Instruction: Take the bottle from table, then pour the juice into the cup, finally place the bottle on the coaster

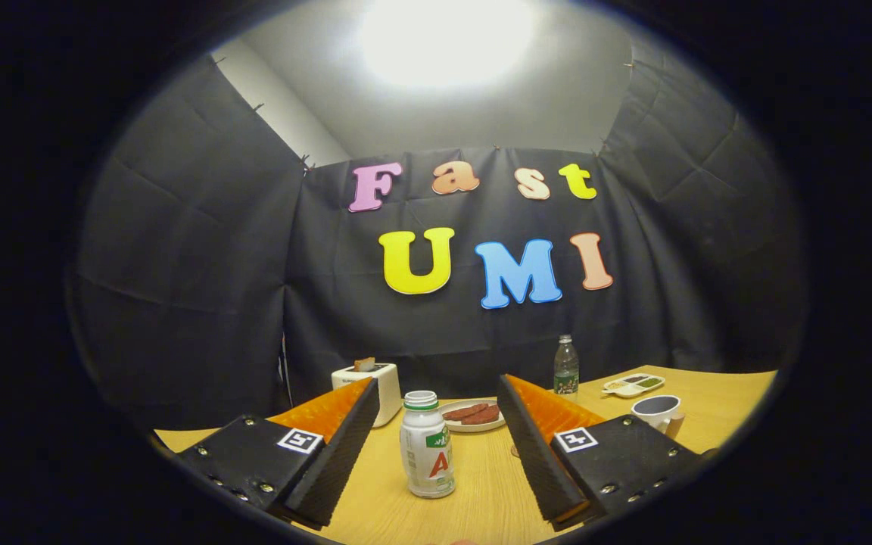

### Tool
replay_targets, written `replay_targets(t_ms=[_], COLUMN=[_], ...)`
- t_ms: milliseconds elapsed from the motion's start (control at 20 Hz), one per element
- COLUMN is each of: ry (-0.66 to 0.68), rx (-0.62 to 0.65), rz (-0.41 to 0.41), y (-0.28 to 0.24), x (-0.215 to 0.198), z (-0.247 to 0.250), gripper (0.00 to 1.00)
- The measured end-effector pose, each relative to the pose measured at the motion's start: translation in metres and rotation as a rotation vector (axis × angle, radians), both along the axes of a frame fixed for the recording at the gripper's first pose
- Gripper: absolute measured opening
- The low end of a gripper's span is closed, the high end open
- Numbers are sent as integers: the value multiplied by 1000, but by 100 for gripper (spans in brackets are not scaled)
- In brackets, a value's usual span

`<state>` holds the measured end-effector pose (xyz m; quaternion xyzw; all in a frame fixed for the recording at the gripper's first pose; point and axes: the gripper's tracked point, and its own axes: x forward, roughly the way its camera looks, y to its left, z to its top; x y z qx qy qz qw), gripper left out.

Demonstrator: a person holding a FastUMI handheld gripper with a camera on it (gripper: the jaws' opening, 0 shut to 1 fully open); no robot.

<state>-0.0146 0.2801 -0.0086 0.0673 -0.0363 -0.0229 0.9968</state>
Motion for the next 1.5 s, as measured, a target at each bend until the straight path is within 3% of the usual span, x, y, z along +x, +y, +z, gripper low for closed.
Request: replay_targets(t_ms=[350,950,1500], ry=[66,216,301], rx=[6,-8,21], rz=[-67,-88,-50], y=[-3,11,31], x=[15,56,104], z=[-17,-75,-122], gripper=[95,95,96])
